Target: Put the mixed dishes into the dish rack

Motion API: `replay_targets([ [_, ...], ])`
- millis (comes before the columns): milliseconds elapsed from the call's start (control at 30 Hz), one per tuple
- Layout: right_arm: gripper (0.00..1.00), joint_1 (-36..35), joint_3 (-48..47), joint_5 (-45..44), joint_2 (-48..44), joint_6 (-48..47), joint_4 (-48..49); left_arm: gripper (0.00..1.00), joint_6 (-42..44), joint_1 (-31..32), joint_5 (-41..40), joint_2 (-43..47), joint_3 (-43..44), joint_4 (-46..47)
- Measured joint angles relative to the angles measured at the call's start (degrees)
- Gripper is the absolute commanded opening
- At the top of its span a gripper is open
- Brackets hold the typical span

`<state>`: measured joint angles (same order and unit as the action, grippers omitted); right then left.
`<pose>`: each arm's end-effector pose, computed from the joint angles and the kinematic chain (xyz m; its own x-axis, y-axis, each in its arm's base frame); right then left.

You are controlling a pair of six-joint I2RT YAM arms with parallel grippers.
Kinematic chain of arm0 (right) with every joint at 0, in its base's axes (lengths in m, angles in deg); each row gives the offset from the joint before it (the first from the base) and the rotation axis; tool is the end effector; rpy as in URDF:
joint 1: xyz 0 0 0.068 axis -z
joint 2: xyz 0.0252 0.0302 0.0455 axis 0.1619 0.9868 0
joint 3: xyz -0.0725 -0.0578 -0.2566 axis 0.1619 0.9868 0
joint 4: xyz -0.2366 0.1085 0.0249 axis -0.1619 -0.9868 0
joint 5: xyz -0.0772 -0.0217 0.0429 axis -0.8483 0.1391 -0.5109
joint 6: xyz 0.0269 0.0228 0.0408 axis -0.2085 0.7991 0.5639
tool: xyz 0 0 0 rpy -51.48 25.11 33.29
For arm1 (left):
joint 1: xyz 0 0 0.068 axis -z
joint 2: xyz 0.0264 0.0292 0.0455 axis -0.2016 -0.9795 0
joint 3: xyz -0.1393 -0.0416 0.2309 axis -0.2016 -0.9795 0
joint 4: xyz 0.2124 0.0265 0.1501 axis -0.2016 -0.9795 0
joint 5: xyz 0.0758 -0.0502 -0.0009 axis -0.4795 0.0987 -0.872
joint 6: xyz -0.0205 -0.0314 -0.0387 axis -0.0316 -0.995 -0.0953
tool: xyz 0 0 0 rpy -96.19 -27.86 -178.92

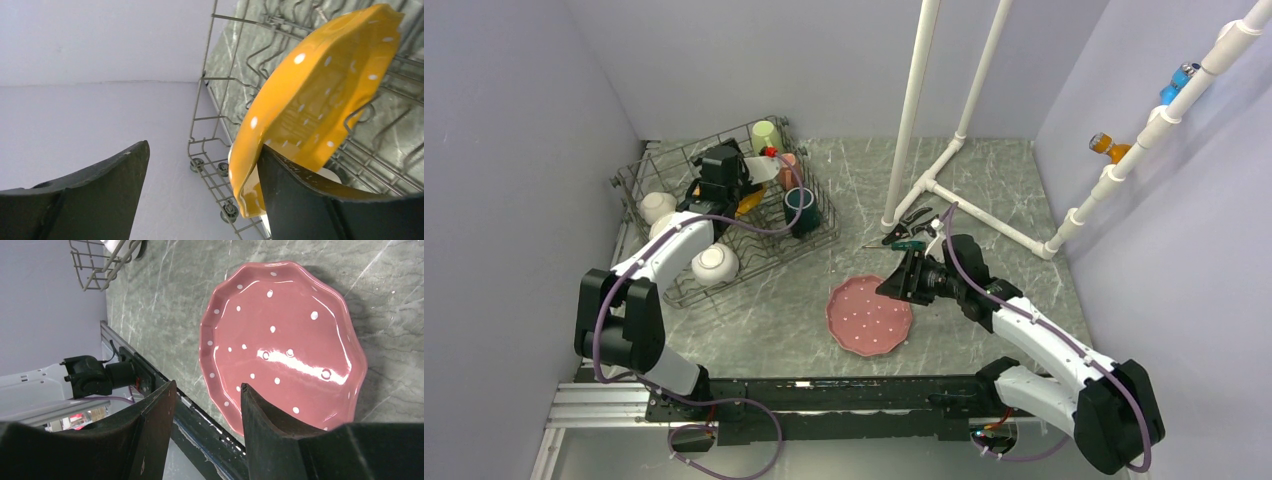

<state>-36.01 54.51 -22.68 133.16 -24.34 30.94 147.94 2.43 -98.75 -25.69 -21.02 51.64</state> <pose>0.1775 0.1068 0.2140 -0.8822 0.2633 -0.3903 -0.1430 0.6399 0.7550 0.3432 -0.0734 0.2882 -0.2704 0.8963 -0.3515 0.3044 0.4259 0.8520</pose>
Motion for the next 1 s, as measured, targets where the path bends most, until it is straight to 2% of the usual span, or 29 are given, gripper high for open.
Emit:
replay_targets([
  [33,0.52,0.00,0.04,0.00,0.20,0.02,0.09,0.95,0.00,0.00,-0.61,-0.09,0.07,0.96],
  [100,0.52,0.00,0.09,0.11,0.79,0.11,0.52,0.99,0.02,-0.02,-1.29,-0.17,0.11,2.03],
  [433,0.53,0.00,0.24,0.76,1.70,-0.22,1.20,0.99,-1.36,-0.07,-1.99,-0.17,0.42,2.25],
  [600,0.56,0.00,-0.79,-0.46,2.40,-2.69,-1.38,0.99,-2.38,0.44,-1.99,1.05,0.42,1.38],
  [700,0.58,0.00,-1.99,-2.08,3.56,-4.59,-3.72,0.99,-3.02,1.38,-1.97,3.08,0.42,0.68],
  [833,0.68,0.00,-2.47,-4.66,3.87,-6.54,-6.60,0.99,-3.98,2.62,-2.12,5.68,1.42,-0.98],
  [1000,0.69,0.00,-2.93,-9.62,4.59,-7.80,-10.36,0.99,-6.25,6.23,-5.07,7.04,4.68,-2.82],
])
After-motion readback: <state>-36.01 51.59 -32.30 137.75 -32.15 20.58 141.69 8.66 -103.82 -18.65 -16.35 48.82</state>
